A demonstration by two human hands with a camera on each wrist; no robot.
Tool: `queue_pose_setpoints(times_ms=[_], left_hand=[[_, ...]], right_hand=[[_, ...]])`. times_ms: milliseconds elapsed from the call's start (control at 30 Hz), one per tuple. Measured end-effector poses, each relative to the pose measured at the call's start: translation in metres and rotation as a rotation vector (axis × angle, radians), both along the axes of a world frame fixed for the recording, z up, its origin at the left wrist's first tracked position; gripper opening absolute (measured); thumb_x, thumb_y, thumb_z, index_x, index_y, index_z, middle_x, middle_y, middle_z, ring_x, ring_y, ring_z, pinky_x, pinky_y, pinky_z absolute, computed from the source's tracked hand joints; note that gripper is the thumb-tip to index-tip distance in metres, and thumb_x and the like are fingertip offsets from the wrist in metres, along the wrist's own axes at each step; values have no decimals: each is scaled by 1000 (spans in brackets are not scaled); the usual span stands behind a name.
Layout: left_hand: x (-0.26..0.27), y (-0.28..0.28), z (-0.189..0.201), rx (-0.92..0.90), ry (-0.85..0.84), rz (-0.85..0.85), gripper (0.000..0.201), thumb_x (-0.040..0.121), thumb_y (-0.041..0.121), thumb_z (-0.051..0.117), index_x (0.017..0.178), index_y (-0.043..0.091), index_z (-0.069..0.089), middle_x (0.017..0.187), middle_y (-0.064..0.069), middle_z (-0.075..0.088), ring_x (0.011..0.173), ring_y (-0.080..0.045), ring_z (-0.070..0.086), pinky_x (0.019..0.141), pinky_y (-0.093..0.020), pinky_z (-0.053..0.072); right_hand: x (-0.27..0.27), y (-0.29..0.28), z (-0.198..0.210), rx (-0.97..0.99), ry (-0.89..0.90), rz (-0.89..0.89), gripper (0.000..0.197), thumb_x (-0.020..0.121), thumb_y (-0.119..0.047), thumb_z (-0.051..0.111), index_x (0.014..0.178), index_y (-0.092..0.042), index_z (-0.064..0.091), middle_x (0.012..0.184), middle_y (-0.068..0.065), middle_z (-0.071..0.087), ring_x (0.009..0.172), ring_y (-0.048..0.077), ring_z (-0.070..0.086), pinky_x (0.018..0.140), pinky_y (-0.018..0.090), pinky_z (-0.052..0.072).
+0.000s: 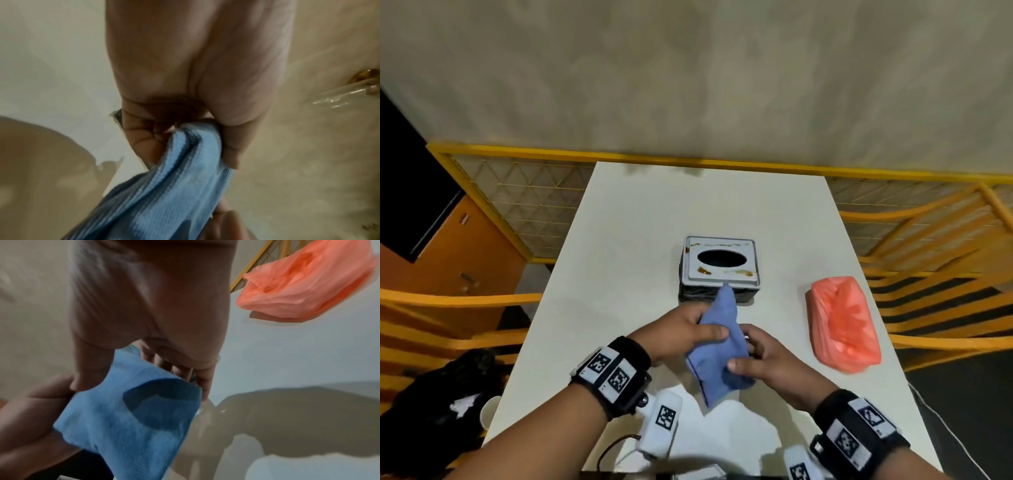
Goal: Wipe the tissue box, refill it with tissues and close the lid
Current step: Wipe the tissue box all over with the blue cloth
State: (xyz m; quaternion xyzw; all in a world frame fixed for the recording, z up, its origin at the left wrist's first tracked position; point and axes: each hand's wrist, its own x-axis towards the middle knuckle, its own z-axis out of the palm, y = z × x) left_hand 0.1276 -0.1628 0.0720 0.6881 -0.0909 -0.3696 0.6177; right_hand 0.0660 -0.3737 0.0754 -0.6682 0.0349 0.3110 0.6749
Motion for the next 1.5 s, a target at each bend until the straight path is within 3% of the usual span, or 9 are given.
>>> queue_pose_setpoints(times_ms=[200, 333, 467, 600, 867, 1000, 1100, 1233, 1500], left_hand=[[52, -20, 0, 279, -329, 33, 46, 78, 53, 75, 104, 17, 65, 104, -9, 65, 92, -15, 64, 87, -41, 53], [114, -9, 5, 654, -685, 1, 93, 70, 59, 79, 148, 34, 35, 155, -1, 28, 143, -25, 29, 115, -48, 34], [147, -5, -15, 934, -575, -315, 131, 63, 67, 81, 157, 38, -5, 167, 7, -13, 154, -24, -14, 118, -65, 13], [134, -2, -32, 974, -557, -298, 130, 63, 67, 80, 158, 35, -4, 168, 2, -9, 154, -25, -8, 118, -65, 15], [34, 6, -44, 1027, -614, -155, 139, 54, 89, 62, 158, 26, -4, 161, -7, 7, 151, -31, 0, 118, -60, 17], [-14, 16, -50, 1039, -614, -163, 147, 48, 93, 58, 158, 23, -8, 160, -9, 7, 151, -33, -1, 118, -57, 20], [-36, 26, -51, 978, -573, -160, 150, 51, 89, 66, 156, 25, -19, 165, -9, -16, 153, -29, -9, 120, -50, 21], [-47, 30, -53, 961, -578, -182, 149, 53, 83, 70, 155, 26, -23, 164, -5, -27, 153, -28, -2, 115, -50, 26], [-64, 20, -59, 917, -466, -128, 135, 56, 83, 51, 155, 29, -23, 165, 0, -17, 153, -27, -17, 120, -61, 10]], right_hand=[[13, -26, 0, -16, 23, -199, 44, 76, -22, 70, 116, -4, 62, 115, 22, 67, 105, 35, 65, 90, 53, 49], [13, -62, 6, -43, 74, -222, 40, 74, -20, 67, 110, -2, 64, 104, 25, 68, 90, 27, 68, 76, 40, 52], [16, -89, 2, -125, 81, -260, 39, 70, -12, 61, 101, 9, 55, 78, 14, 53, 70, 24, 52, 62, 36, 39], [17, -94, 2, -195, 72, -350, 29, 65, -8, 55, 89, 5, 44, 67, 6, 33, 58, 18, 35, 50, 28, 28], [-2, -77, -4, 156, 205, -597, 25, 98, -25, 51, 118, -11, 58, 110, 19, 68, 98, 34, 65, 83, 46, 52], [-19, -78, -10, 328, 356, -702, 58, 82, -43, 67, 124, -4, 58, 125, 24, 61, 117, 39, 57, 95, 48, 51], [-32, -68, -9, -6, 105, -612, 27, 85, -24, 71, 105, -10, 59, 112, 22, 62, 98, 38, 59, 86, 48, 51], [-51, -38, 4, -533, -396, -450, 26, 86, -21, 68, 105, -36, 58, 106, -9, 63, 91, 2, 62, 76, 25, 50], [-44, 56, -19, -885, -1035, 291, 13, 86, -34, 61, 89, -22, 60, 81, -1, 55, 79, 21, 52, 61, 27, 33]])
